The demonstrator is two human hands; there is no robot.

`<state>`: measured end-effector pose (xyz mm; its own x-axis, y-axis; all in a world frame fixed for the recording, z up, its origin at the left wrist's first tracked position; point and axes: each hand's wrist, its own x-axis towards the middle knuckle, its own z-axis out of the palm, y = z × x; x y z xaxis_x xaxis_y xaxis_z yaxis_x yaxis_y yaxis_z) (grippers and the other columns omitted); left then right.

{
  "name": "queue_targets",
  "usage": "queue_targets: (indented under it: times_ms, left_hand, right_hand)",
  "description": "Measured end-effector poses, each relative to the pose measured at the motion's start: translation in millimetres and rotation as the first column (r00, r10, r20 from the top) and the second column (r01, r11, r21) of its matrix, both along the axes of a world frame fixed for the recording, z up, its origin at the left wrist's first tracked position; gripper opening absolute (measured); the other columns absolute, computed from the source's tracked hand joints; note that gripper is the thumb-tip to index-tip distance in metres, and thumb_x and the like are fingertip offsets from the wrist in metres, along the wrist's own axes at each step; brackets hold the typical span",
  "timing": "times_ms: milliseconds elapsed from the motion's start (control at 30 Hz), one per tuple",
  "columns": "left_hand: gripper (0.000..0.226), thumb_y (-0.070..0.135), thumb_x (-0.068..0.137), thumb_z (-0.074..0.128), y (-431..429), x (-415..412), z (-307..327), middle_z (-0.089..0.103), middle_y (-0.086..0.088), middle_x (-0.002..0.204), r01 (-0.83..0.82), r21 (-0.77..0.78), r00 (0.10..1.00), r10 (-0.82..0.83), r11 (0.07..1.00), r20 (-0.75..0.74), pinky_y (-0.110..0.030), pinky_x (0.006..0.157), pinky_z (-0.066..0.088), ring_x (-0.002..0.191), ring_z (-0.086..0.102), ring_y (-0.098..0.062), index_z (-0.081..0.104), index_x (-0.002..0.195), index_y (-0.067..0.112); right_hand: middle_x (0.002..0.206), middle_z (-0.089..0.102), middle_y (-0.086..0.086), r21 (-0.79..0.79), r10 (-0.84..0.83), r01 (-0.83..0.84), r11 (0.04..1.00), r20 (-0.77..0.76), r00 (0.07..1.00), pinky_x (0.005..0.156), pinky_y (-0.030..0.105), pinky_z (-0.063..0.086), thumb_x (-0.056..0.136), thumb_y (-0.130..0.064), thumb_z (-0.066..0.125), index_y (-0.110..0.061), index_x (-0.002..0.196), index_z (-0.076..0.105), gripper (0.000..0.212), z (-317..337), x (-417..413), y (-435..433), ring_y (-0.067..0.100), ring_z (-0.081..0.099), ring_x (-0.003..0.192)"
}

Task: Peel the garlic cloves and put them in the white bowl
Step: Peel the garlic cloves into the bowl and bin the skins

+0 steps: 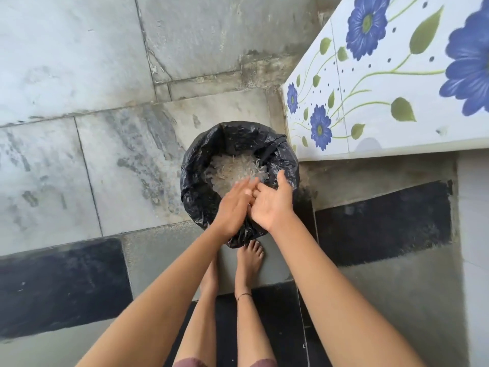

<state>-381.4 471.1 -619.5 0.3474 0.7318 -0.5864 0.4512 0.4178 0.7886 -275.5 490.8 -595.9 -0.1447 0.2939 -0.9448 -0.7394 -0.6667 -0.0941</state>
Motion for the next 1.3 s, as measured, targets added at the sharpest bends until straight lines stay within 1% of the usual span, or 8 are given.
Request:
queue_targets:
  times_ms: [67, 167, 333, 533, 600, 733, 800, 1300]
  left_hand:
    - [0.044, 0.033, 0.103, 0.023, 11, -9, -14, 0.03, -0.001, 0.154, -0.203, -0.171, 0.968, 0.172, 0.964, -0.182, -0.025, 0.117, 0.013, 0.143, 0.021, -0.012, 0.043, 0.141, 0.023]
    - [0.044, 0.033, 0.102, 0.024, 19, -4, 1, 0.037, 0.011, 0.145, -0.072, 0.034, 0.997, 0.073, 0.997, -0.023, -0.012, 0.108, 0.018, 0.136, 0.029, -0.002, 0.047, 0.138, 0.023]
    - [0.046, 0.032, 0.104, 0.02, 15, -18, -13, 0.043, -0.003, 0.146, -0.168, -0.14, 0.968, 0.136, 0.976, -0.21, -0.022, 0.104, 0.025, 0.136, 0.035, -0.016, 0.048, 0.138, 0.02]
    - [0.035, 0.023, 0.099, 0.041, 20, -16, 14, 0.054, 0.002, 0.134, -0.234, -0.074, 0.958, 0.216, 0.969, -0.19, -0.019, 0.098, 0.031, 0.123, 0.045, -0.008, 0.056, 0.13, 0.017]
    - [0.034, 0.021, 0.095, 0.05, 20, -18, 31, 0.058, 0.0, 0.129, -0.23, -0.017, 0.951, 0.221, 0.973, -0.215, -0.023, 0.1, 0.036, 0.122, 0.05, -0.013, 0.058, 0.127, 0.016]
    - [0.033, 0.021, 0.093, 0.056, 18, -22, 106, 0.054, -0.003, 0.134, -0.142, 0.161, 0.942, 0.183, 0.977, -0.28, -0.023, 0.095, 0.033, 0.124, 0.048, -0.018, 0.058, 0.125, 0.014]
    - [0.036, 0.024, 0.093, 0.056, 12, -26, 156, 0.046, -0.001, 0.142, -0.041, 0.233, 0.935, 0.119, 0.972, -0.335, -0.029, 0.102, 0.033, 0.131, 0.041, -0.018, 0.056, 0.128, 0.015]
    - [0.042, 0.021, 0.088, 0.061, -89, -31, 513, 0.048, 0.001, 0.142, 0.183, 0.702, 0.971, -0.012, 0.688, -0.241, -0.033, 0.105, 0.032, 0.128, 0.045, -0.019, 0.055, 0.129, 0.017]
  right_hand:
    - [0.147, 0.039, 0.015, 0.013, 0.039, -0.039, 0.999, 0.011, 0.999, 0.112, 0.038, 0.024, 0.092, -0.067, 0.016, -0.003, 0.142, 0.037, 0.083, 3, -1, -3, 0.026, 0.036, 0.135]
    - [0.131, 0.053, 0.007, 0.013, 0.155, -0.158, 0.987, 0.107, 0.982, 0.094, 0.03, 0.036, 0.092, -0.067, 0.011, -0.009, 0.138, 0.045, 0.082, -2, 6, -6, 0.019, 0.049, 0.114]
    - [0.15, 0.035, 0.008, 0.066, 0.311, -0.326, 0.943, 0.173, 0.935, 0.114, 0.037, 0.016, 0.092, -0.065, 0.004, -0.012, 0.144, 0.037, 0.082, 3, 8, -2, 0.024, 0.027, 0.141]
    - [0.146, 0.042, 0.006, 0.034, 0.391, -0.434, 0.9, 0.372, 0.842, 0.105, 0.031, 0.027, 0.1, -0.048, 0.026, -0.012, 0.141, 0.04, 0.056, 22, 11, -1, 0.022, 0.038, 0.134]
    - [0.14, 0.048, 0.006, -0.005, 0.463, -0.562, 0.827, 0.575, 0.675, 0.098, 0.027, 0.032, 0.1, -0.033, 0.039, -0.012, 0.137, 0.045, 0.043, 33, 8, -7, 0.019, 0.045, 0.126]
    - [0.137, 0.052, 0.007, -0.317, 0.505, -0.81, 0.493, 0.862, -0.03, 0.108, 0.037, 0.03, 0.098, -0.031, 0.044, -0.01, 0.137, 0.045, 0.045, 84, 13, -34, 0.024, 0.045, 0.127]
    - [0.138, 0.05, 0.008, -0.395, 0.421, -0.805, 0.443, 0.884, -0.202, 0.11, 0.039, 0.024, 0.097, -0.028, 0.045, -0.008, 0.137, 0.044, 0.045, 125, 14, -46, 0.025, 0.044, 0.128]
    - [0.122, 0.062, 0.01, 0.039, -0.318, -0.723, 0.69, 0.913, -0.254, 0.087, 0.032, 0.045, 0.088, -0.03, 0.047, -0.004, 0.129, 0.053, 0.049, 480, 10, -185, 0.018, 0.049, 0.109]
